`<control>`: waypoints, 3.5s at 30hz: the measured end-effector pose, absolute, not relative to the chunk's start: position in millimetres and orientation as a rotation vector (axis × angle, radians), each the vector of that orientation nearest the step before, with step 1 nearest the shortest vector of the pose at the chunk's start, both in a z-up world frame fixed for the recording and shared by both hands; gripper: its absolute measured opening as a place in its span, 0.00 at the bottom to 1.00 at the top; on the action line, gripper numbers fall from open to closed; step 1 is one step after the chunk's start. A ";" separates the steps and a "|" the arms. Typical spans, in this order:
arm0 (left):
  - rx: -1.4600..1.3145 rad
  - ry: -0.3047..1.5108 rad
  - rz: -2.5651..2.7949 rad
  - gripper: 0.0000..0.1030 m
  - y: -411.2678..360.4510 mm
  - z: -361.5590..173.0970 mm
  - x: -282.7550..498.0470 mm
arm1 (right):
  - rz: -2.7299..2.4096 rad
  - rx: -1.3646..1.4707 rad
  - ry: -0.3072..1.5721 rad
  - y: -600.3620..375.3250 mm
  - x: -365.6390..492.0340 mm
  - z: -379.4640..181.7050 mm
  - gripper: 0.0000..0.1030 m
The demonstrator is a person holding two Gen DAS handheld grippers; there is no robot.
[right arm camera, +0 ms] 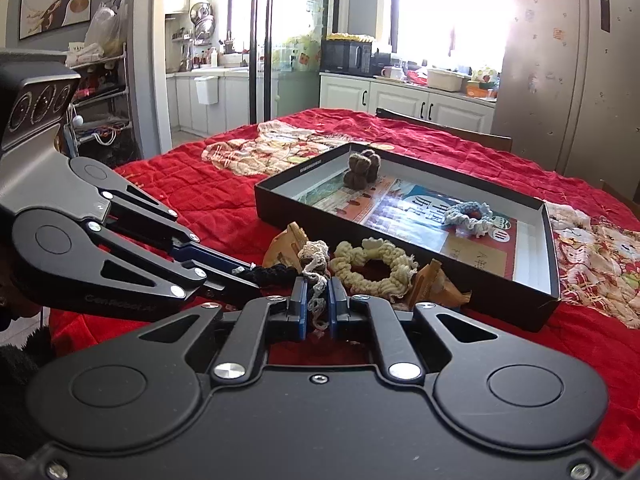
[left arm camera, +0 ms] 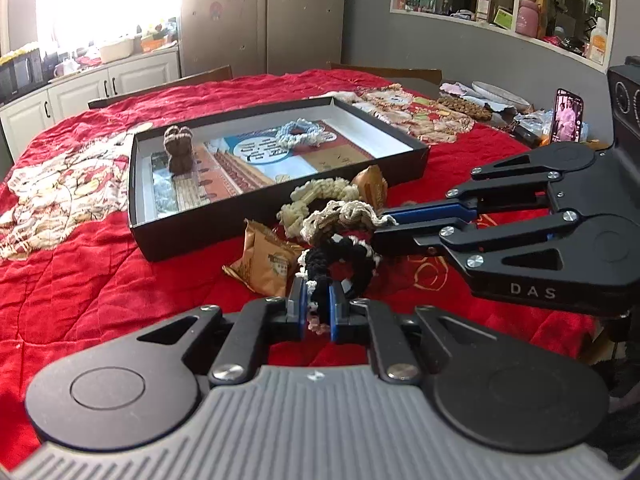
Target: Organize objects
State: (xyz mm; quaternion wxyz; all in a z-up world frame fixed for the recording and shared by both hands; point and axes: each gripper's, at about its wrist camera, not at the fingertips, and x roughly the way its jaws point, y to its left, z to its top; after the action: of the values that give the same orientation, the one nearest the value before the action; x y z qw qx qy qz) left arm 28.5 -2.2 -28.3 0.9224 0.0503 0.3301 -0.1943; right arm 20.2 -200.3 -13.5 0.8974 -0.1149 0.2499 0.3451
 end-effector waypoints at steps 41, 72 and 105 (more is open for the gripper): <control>0.156 0.472 -0.369 0.13 -5.2 36.8 31.1 | 0.646 -0.120 0.336 -233.8 27.2 55.9 0.10; 0.146 0.441 -0.277 0.13 -6.6 46.3 110.3 | 0.453 -0.150 0.290 -243.7 110.8 77.1 0.10; 0.058 0.547 -0.232 0.13 -8.6 -10.4 235.9 | 0.227 -0.204 0.438 -227.0 256.4 -14.8 0.10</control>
State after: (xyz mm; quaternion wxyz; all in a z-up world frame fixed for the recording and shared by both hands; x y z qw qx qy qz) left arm 235.9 -8.6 -10.4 0.9557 0.0288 0.2696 -0.1142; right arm 256.4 -227.0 -14.8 0.9645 -0.1007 0.2166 0.1124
